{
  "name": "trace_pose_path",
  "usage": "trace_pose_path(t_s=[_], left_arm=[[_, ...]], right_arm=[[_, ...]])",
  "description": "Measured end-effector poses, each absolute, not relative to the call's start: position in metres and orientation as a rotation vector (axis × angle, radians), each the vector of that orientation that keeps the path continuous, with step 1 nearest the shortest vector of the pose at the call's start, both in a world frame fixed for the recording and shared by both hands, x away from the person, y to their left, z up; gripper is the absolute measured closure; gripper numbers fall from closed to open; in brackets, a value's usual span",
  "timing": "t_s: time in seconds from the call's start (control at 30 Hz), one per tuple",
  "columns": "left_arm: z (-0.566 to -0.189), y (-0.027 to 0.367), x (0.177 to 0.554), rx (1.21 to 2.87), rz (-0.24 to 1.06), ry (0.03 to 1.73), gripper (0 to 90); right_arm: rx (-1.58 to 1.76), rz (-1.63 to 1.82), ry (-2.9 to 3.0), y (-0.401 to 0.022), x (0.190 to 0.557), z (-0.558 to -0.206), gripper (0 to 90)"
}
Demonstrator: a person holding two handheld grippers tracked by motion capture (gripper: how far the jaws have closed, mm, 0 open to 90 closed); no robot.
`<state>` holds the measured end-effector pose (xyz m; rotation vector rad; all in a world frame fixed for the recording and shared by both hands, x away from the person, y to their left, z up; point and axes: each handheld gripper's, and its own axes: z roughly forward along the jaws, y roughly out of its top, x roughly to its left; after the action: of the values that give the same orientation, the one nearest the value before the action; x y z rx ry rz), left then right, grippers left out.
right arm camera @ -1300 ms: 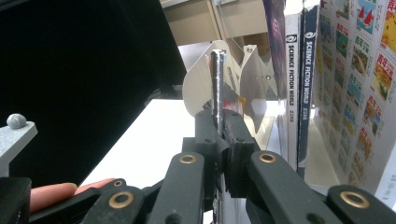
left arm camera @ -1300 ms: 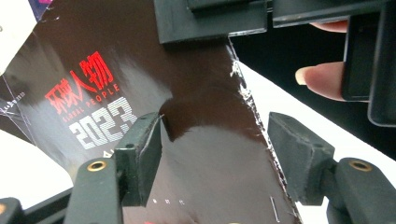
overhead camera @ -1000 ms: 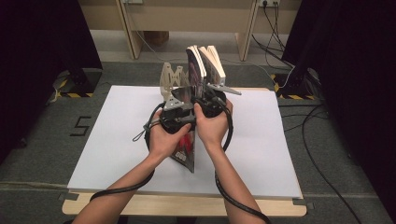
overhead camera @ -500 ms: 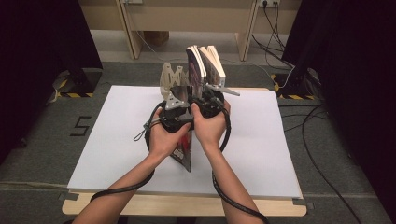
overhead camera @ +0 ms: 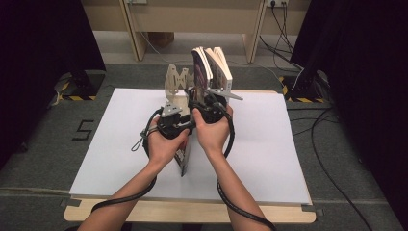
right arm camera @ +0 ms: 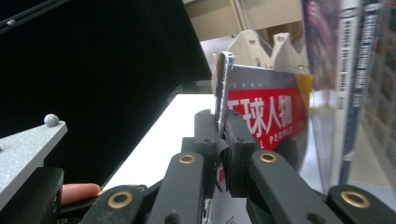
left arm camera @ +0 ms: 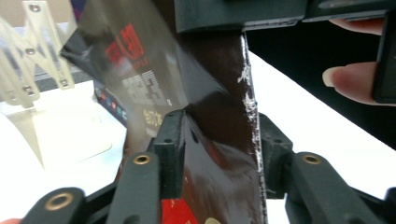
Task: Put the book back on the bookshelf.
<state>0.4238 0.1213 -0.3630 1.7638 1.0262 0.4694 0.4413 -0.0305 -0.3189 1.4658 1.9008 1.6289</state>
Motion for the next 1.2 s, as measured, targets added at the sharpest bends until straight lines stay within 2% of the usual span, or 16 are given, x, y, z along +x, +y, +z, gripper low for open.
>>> trace_pose_path(t_s=[0.23,0.43,0.53,0.57,0.63,0.73,1.0,1.2], left_arm=[[-0.368,0.131,0.416,1.755,0.529,1.06,68.2],[-0.372,0.141,0.409,1.749,0.577,1.093,79.1],[-0.376,0.149,0.407,1.708,0.576,1.109,86.1],[-0.377,0.152,0.406,1.702,0.568,1.109,86.2],[-0.379,0.157,0.404,1.686,0.555,1.107,86.4],[-0.377,0.162,0.403,1.678,0.551,1.095,86.5],[-0.374,0.162,0.404,1.683,0.539,1.06,86.7],[-0.372,0.169,0.408,1.669,0.524,1.05,86.7]], right_arm=[[1.421,1.601,1.941,-0.014,0.439,-0.32,85.4],[1.364,1.55,1.971,0.005,0.435,-0.321,82.0],[1.307,1.527,1.991,0.013,0.433,-0.321,75.8],[1.276,1.525,2.007,0.014,0.432,-0.32,74.5],[1.242,1.581,2.036,0.011,0.428,-0.319,65.9],[1.225,1.633,2.03,-0.005,0.42,-0.32,60.2],[1.315,1.623,1.855,-0.084,0.411,-0.325,59.1],[1.456,1.561,1.78,-0.141,0.407,-0.353,58.9]])
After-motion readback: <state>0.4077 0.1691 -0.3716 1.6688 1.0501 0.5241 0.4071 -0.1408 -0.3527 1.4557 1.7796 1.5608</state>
